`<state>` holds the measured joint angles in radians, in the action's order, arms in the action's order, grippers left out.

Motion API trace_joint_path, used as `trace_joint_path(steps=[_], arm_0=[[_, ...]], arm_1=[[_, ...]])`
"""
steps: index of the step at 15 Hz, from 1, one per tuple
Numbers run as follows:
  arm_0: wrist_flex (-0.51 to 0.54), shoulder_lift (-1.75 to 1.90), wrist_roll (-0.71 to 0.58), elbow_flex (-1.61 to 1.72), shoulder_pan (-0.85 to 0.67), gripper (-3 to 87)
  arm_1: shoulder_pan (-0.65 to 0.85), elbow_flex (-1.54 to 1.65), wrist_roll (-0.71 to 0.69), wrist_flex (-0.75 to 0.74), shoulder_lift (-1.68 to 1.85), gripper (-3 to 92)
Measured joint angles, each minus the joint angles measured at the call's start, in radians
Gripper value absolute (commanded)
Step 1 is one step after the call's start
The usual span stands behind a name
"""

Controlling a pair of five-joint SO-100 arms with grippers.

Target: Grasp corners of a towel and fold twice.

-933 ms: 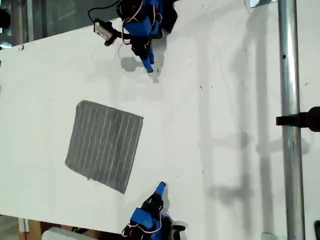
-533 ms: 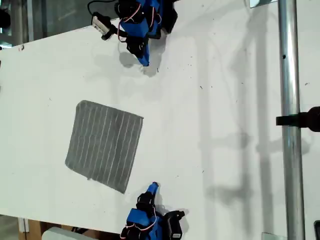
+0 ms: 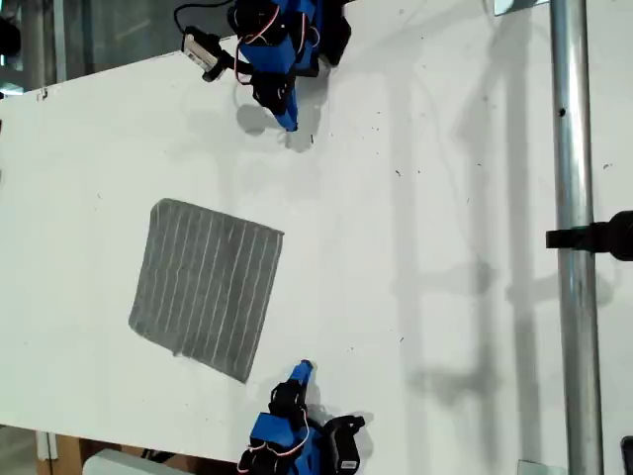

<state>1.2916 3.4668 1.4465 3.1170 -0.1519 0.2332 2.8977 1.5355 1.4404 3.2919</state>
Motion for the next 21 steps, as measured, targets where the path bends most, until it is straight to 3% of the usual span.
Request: trace_joint_path(steps=[5,8,11,15,16,17,19,21], arm_0=[[0.000,0.000,0.023,0.000,0.034,-1.5],[0.000,0.000,0.069,0.000,0.104,-1.5],[0.000,0.000,0.104,0.000,0.152,-1.5],[0.000,0.000,0.127,0.000,0.169,-1.5],[0.000,0.000,0.129,0.000,0.169,-1.5],[0.000,0.000,0.132,0.000,0.169,-1.5],[0.000,0.000,0.137,0.000,0.176,-1.5],[0.000,0.000,0.137,0.000,0.178,-1.5]], arm_1=[[-0.025,0.000,-0.006,-0.008,0.000,-0.3],[-0.031,-0.066,-0.112,-0.078,-0.072,-0.3],[0.028,-0.425,-0.311,-0.166,-0.549,-0.3],[0.043,-1.140,-0.571,-0.083,-1.308,-0.3],[0.043,-1.325,-0.634,-0.064,-1.482,2.5],[0.043,-1.483,-0.676,-0.063,-1.618,20.2],[0.043,-1.715,-0.778,-0.066,-1.804,37.3],[0.043,-1.832,-0.894,-0.081,-1.908,36.9]])
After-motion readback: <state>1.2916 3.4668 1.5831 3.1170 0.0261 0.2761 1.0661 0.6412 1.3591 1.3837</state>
